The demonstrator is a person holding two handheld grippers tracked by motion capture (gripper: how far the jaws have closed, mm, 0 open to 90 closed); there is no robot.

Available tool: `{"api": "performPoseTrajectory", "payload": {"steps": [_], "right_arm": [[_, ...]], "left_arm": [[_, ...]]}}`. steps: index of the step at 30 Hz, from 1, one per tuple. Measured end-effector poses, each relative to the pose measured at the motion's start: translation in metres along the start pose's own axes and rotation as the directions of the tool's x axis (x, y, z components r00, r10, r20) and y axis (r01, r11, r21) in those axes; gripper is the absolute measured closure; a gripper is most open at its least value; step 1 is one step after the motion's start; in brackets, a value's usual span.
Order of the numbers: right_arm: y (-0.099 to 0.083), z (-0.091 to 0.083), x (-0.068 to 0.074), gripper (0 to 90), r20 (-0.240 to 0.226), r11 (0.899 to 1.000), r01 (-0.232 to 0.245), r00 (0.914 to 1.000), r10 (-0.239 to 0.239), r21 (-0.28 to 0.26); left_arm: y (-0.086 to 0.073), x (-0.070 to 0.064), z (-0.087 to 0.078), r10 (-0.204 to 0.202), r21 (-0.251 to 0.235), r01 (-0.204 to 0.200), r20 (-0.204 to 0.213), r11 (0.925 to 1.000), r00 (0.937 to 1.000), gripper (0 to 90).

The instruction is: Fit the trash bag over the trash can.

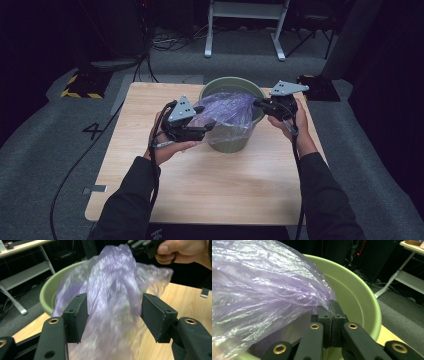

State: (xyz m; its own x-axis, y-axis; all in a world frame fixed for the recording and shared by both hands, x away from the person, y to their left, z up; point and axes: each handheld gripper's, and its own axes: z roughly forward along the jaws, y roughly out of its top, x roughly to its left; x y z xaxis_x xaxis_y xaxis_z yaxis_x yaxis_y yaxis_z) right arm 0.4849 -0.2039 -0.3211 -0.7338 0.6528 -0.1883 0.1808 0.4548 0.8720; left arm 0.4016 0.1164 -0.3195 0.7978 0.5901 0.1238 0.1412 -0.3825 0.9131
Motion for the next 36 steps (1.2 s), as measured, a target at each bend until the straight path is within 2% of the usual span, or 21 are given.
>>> {"api": "performPoseTrajectory", "payload": {"steps": [5, 8, 10, 11, 12, 14, 15, 16, 17, 18, 20, 21, 24, 26, 29, 31, 36], "right_arm": [[-0.003, 0.002, -0.006, 89.2, 0.012, 1.000, -0.026, 0.9996, 0.026, 0.011], [-0.004, 0.003, -0.007, 88.9, 0.011, 0.999, -0.040, 0.9991, 0.040, 0.011], [-0.004, 0.003, -0.008, 88.6, 0.011, 0.999, -0.045, 0.9989, 0.045, 0.017], [-0.004, 0.003, -0.008, 88.2, 0.009, 0.999, -0.045, 0.9990, 0.045, 0.014], [-0.004, 0.003, -0.008, 87.3, 0.006, 0.999, -0.048, 0.9988, 0.048, 0.013], [-0.004, 0.002, -0.008, 84.7, 0.003, 0.999, -0.046, 0.9989, 0.046, 0.013], [-0.004, 0.002, -0.008, 79.6, 0.007, 0.999, -0.045, 0.9989, 0.045, 0.010], [-0.004, -0.003, -0.008, 72.6, 0.016, 0.999, -0.048, 0.9987, 0.048, -0.012], [-0.004, -0.003, -0.008, 72.6, 0.016, 0.999, -0.048, 0.9987, 0.048, -0.012], [-0.004, -0.007, -0.006, 60.0, 0.035, 0.999, -0.042, 0.9985, 0.042, -0.014], [-0.004, -0.010, -0.004, 52.3, 0.033, 0.999, -0.034, 0.9988, 0.034, -0.014], [-0.005, -0.016, -0.002, 45.3, 0.033, 1.000, -0.019, 0.9993, 0.020, -0.020], [-0.007, -0.026, 0.002, 39.5, 0.028, 1.000, -0.004, 0.9996, 0.005, -0.023], [-0.009, -0.034, 0.004, 37.8, 0.017, 0.999, -0.011, 0.9998, 0.011, -0.047], [-0.011, -0.051, 0.013, 35.3, -0.025, 0.993, -0.017, 0.9996, 0.014, -0.120], [-0.011, -0.057, 0.019, 34.0, -0.070, 0.988, -0.021, 0.9975, 0.010, -0.153], [-0.008, -0.055, 0.041, 30.6, -0.143, 0.989, 0.021, 0.9888, -0.042, -0.149]], "left_arm": [[-0.012, 0.005, 0.002, -0.024, 0.013, 0.024, 0.016, 0.9996, 0.9996, 40.0], [-0.015, 0.005, 0.008, -0.012, 0.029, 0.012, 0.021, 0.9995, 0.9997, 46.2], [-0.016, 0.003, 0.012, 0.026, 0.042, -0.027, 0.019, 0.9988, 0.9995, 61.9], [-0.015, 0.002, 0.016, 0.046, 0.060, -0.047, 0.016, 0.9971, 0.9988, 64.7], [-0.015, 0.002, 0.018, 0.058, 0.068, -0.059, 0.009, 0.9960, 0.9983, 72.1], [-0.014, 0.002, 0.020, 0.067, 0.070, -0.067, 0.001, 0.9953, 0.9977, 79.7], [-0.011, 0.002, 0.022, 0.064, 0.051, -0.064, 0.003, 0.9966, 0.9979, 79.7], [-0.009, 0.002, 0.022, 0.066, 0.039, -0.066, -0.006, 0.9971, 0.9978, 87.6], [-0.008, 0.003, 0.022, 0.066, 0.034, -0.066, -0.015, 0.9973, 0.9977, 87.6], [-0.005, 0.004, 0.023, 0.065, 0.022, -0.065, -0.014, 0.9976, 0.9978, 88.3], [-0.002, 0.004, 0.023, 0.062, 0.006, -0.062, -0.021, 0.9981, 0.9979, 88.8], [-0.001, 0.004, 0.022, 0.065, 0.004, -0.065, -0.020, 0.9979, 0.9977, 88.9], [0.002, 0.005, 0.021, 0.049, -0.018, -0.050, -0.029, 0.9986, 0.9984, 88.9], [0.004, 0.006, 0.021, 0.033, -0.027, -0.034, -0.023, 0.9990, 0.9992, 88.9], [0.007, 0.007, 0.023, 0.032, -0.030, -0.032, -0.028, 0.9990, 0.9991, 88.9], [0.008, 0.007, 0.025, 0.024, -0.032, -0.025, -0.029, 0.9992, 0.9993, 88.9], [0.014, 0.008, 0.029, 0.007, -0.057, -0.008, -0.021, 0.9983, 0.9998, 88.9]]}}
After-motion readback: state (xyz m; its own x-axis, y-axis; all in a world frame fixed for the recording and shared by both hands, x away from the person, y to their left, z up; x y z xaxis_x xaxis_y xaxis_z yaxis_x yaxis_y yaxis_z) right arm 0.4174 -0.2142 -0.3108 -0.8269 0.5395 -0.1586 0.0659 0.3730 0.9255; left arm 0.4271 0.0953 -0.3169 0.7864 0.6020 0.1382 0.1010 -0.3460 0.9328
